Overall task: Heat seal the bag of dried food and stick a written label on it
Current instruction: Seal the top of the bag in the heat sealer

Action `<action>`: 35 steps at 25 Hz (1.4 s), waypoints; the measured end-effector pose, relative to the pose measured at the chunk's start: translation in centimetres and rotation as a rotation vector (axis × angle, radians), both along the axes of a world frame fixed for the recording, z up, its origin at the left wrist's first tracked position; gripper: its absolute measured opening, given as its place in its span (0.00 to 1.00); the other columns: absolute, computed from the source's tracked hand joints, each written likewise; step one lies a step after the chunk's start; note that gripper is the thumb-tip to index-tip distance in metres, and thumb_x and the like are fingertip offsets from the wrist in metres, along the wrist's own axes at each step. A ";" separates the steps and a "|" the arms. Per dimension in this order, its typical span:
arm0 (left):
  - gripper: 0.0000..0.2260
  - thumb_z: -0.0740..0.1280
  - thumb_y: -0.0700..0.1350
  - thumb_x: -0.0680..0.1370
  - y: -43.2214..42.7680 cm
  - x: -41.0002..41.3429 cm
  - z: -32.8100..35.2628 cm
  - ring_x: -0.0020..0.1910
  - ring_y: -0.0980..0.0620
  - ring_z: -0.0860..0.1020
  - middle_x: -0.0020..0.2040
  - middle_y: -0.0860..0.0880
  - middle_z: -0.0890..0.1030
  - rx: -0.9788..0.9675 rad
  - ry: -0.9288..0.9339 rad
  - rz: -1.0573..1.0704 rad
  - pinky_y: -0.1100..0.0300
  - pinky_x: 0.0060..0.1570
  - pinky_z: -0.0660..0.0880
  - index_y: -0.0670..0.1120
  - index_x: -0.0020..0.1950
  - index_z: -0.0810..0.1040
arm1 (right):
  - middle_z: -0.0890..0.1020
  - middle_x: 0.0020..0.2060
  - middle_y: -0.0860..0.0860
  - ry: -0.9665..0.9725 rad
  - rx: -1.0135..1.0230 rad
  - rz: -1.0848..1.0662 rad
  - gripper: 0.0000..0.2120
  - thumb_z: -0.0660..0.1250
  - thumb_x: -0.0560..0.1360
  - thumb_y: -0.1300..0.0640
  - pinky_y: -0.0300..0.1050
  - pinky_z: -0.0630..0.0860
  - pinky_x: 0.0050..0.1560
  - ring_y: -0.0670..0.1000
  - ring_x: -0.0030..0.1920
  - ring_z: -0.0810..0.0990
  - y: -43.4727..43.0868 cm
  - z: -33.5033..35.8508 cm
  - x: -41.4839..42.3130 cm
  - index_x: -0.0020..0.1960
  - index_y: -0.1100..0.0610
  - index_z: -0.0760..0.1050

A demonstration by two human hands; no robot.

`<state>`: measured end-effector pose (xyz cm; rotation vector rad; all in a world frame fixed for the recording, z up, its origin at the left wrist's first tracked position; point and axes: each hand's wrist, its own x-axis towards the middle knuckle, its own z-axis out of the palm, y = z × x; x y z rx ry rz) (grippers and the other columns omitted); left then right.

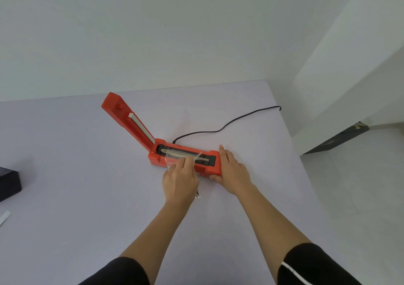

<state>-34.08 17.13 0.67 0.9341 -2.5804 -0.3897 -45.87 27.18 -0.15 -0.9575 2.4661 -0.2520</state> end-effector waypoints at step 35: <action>0.04 0.61 0.42 0.79 -5.0 7.4 4.5 0.41 0.48 0.82 0.41 0.48 0.80 0.467 0.354 0.279 0.54 0.41 0.78 0.47 0.45 0.72 | 0.57 0.74 0.56 0.023 0.037 0.043 0.45 0.65 0.74 0.43 0.53 0.67 0.65 0.57 0.69 0.67 -0.1 0.4 0.1 0.76 0.57 0.38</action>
